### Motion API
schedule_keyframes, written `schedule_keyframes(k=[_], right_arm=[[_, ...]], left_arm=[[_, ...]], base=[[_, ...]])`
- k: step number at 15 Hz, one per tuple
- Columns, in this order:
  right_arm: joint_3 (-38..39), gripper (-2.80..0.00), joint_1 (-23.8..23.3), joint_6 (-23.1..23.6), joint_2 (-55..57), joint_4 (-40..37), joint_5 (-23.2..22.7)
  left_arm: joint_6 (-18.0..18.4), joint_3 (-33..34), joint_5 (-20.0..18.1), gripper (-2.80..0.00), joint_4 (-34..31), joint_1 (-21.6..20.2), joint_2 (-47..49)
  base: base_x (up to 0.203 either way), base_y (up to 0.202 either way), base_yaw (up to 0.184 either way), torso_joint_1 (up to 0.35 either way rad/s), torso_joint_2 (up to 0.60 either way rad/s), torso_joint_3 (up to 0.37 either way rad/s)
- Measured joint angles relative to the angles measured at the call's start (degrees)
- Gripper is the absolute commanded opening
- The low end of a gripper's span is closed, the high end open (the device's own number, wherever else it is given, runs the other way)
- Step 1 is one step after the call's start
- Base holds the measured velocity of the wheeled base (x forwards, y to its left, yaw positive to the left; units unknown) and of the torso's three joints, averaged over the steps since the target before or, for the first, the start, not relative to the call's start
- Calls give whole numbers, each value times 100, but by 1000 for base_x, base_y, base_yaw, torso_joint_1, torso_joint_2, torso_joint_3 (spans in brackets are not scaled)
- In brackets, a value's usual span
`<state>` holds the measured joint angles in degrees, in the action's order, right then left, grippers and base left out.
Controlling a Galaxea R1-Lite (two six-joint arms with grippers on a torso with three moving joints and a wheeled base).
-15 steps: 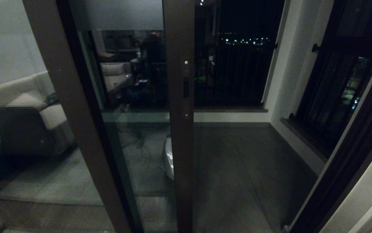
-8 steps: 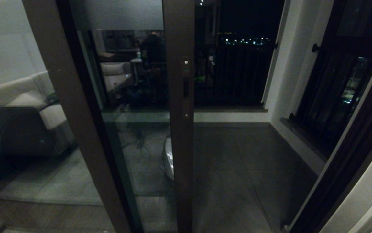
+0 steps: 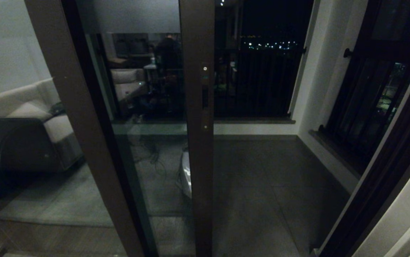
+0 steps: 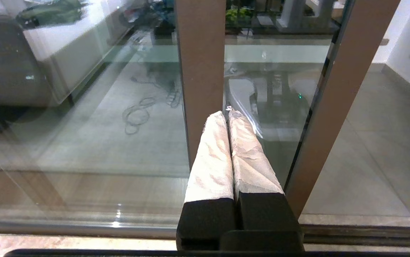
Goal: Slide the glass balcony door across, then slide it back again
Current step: Close the slid door
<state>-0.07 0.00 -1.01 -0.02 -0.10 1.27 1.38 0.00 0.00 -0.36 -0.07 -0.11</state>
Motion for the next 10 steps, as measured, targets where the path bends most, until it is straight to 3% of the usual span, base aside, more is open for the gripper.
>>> schedule_keyframes(k=[4,7,10], right_arm=[[0,-280,0,-9,0,-2,-1],[-37,-280,0,351,2,-38,-63],[-1032,-280,0,360,346,-106,-277]], left_arm=[[-6,0,0,-280,0,0,0],[-7,0,0,-280,0,0,0],[-6,0,0,-280,0,0,0]], base=[[0,0,0,0,0,0],[0,0,0,0,0,0],[0,0,0,0,0,0]])
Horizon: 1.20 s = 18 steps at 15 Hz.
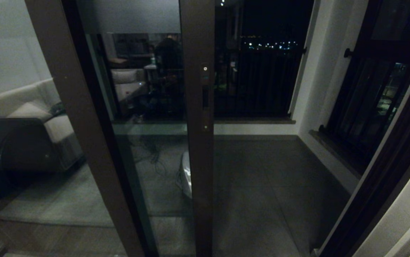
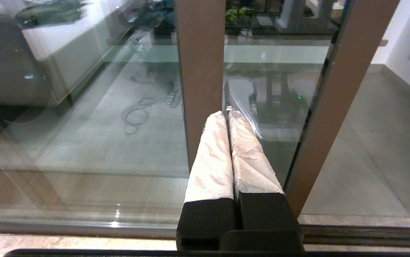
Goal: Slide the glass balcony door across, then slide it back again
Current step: Close the slid door
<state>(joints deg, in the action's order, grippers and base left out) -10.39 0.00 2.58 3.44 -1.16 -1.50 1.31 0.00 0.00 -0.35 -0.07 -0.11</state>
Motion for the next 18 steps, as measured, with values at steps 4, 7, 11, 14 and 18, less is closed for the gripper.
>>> schedule_keyframes(k=[4,7,11,14,18], right_arm=[[-2172,-280,55,-16,1741,-56,-1169],[-3640,-280,181,-100,3419,-318,-2561],[-5144,-280,1163,-1301,5537,-567,-3523],[-5894,-280,1987,-1824,6856,-639,-3006],[-7000,-280,3120,-1691,8417,-827,-881]], left_arm=[[3,0,0,-280,1,0,0],[-41,0,0,-280,0,0,0],[-44,0,0,-280,2,0,0],[-44,0,0,-280,2,0,0],[-44,0,0,-280,2,0,0]], base=[[0,0,0,0,0,0],[0,0,0,0,0,0],[0,0,0,0,0,0],[0,0,0,0,0,0],[0,0,0,0,0,0]])
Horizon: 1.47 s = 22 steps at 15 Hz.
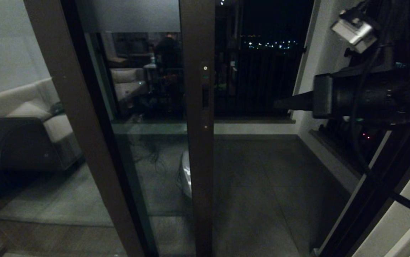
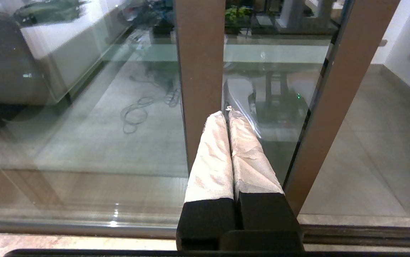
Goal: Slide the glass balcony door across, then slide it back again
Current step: Close the slid door
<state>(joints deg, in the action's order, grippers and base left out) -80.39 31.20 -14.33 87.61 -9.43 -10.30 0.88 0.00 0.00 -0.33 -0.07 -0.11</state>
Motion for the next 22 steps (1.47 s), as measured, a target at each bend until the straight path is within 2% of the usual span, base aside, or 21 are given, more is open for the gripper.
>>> schedule_keyframes(k=[3,5,7,11,12,16,18,19,22], right_arm=[[-764,-280,638,630,788,-159,1768],[-1050,-280,833,1304,1023,-189,2467],[-1359,-280,1032,1495,1134,-386,2779],[-2047,-280,1263,1466,1472,-1073,2869],[-2342,0,1276,1458,1660,-1244,2874],[-3152,0,1260,1415,2350,-1510,2863],[-3221,0,1202,1127,2610,-1461,2818],[-3246,0,1143,1053,2740,-1321,2789],[-3295,0,932,1252,3029,-771,2793]], left_arm=[[-2,0,-2,-280,0,0,0],[0,0,0,-280,-2,0,0],[0,0,0,-280,-2,0,0],[0,0,0,-280,0,0,1],[0,0,0,-280,-2,0,1],[0,0,0,-280,0,0,1],[0,0,0,-280,0,0,1],[0,0,0,-280,0,0,1],[0,0,0,-280,0,0,1]], base=[[0,0,0,0,0,0],[0,0,0,0,0,0],[0,0,0,0,0,0],[0,0,0,0,0,0],[0,0,0,0,0,0],[0,0,0,0,0,0],[0,0,0,0,0,0],[0,0,0,0,0,0],[0,0,0,0,0,0]])
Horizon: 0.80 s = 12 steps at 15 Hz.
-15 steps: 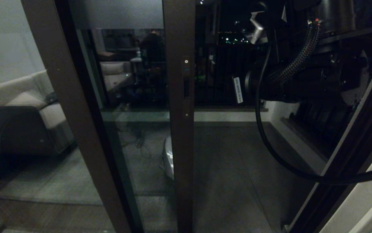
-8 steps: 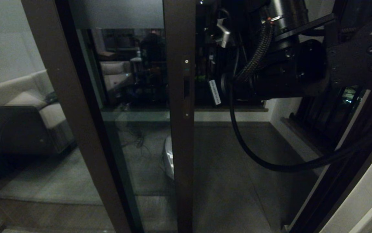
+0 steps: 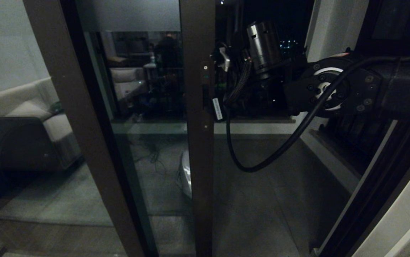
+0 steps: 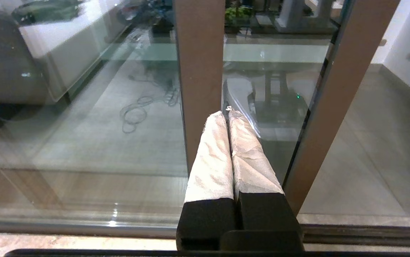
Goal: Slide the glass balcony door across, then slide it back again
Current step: Close the slid door
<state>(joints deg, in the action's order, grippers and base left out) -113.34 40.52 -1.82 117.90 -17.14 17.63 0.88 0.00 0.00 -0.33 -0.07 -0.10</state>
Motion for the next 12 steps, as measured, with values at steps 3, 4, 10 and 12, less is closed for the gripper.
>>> schedule_keyframes(k=[3,4,10,12], right_arm=[[-20,0,-84,14,147,437,3],[-20,0,-98,17,170,498,0],[-22,0,-282,184,376,1214,-10],[-17,0,-372,197,433,1438,-33]], left_arm=[[0,0,0,-280,-2,2,0],[-1,0,0,-280,0,0,0],[-1,0,0,-280,0,0,0],[-2,0,0,-280,0,0,0]], base=[[0,0,0,0,0,0],[0,0,0,0,0,0],[0,0,0,0,0,0],[0,0,0,0,0,0]])
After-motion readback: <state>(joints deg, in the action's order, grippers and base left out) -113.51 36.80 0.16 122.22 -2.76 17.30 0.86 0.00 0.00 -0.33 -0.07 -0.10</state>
